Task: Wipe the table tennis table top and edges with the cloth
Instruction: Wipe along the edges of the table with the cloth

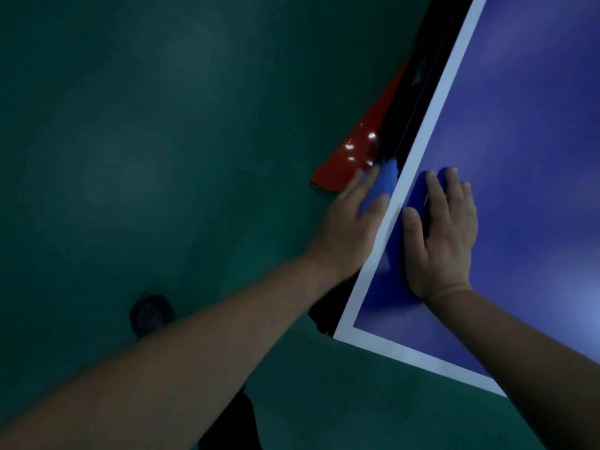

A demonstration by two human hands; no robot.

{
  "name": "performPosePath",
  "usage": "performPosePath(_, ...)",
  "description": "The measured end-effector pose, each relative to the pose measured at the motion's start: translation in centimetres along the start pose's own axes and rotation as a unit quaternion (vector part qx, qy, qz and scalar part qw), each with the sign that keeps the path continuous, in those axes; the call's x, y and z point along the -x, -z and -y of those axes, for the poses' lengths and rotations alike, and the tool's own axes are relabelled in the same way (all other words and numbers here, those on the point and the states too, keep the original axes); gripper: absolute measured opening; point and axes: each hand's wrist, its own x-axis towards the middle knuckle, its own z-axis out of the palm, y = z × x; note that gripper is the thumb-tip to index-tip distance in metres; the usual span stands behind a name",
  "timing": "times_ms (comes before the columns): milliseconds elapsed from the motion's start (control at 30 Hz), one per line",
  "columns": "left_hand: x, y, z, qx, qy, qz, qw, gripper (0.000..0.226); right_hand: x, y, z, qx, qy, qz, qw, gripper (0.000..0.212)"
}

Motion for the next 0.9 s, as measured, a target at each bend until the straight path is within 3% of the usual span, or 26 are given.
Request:
performPosePath(167,9.7,0.1,2.8,-0.016,0.017,0.022,0.999,0.056,0.1,0.0,0.0,-0.004,0.001,0.001,1.0,0.065)
performPosePath(433,-5.6,-1.6,-1.3,-0.066,-0.017,-0.008,0.998,0.061,0.1,0.1,-0.1,0.004,0.001,0.004,1.0,0.065)
performPosePath(567,-1.5,-1.0,-0.3,-0.034,-0.025,-0.008,0.999,0.057,0.0,0.1,0.0,0.003,0.001,0.007,1.0,0.065)
performPosePath(733,8.4,0.1,2.5,-0.022,0.039,0.01,0.999,0.052,0.0,-0.1,0.0,0.005,0.001,0.004,1.0,0.065)
performPosePath(900,1.5,-0.5,-0.6,-0.068,0.041,0.02,0.997,0.056,-0.1,0.3,0.3,0.005,-0.001,0.011,1.0,0.065)
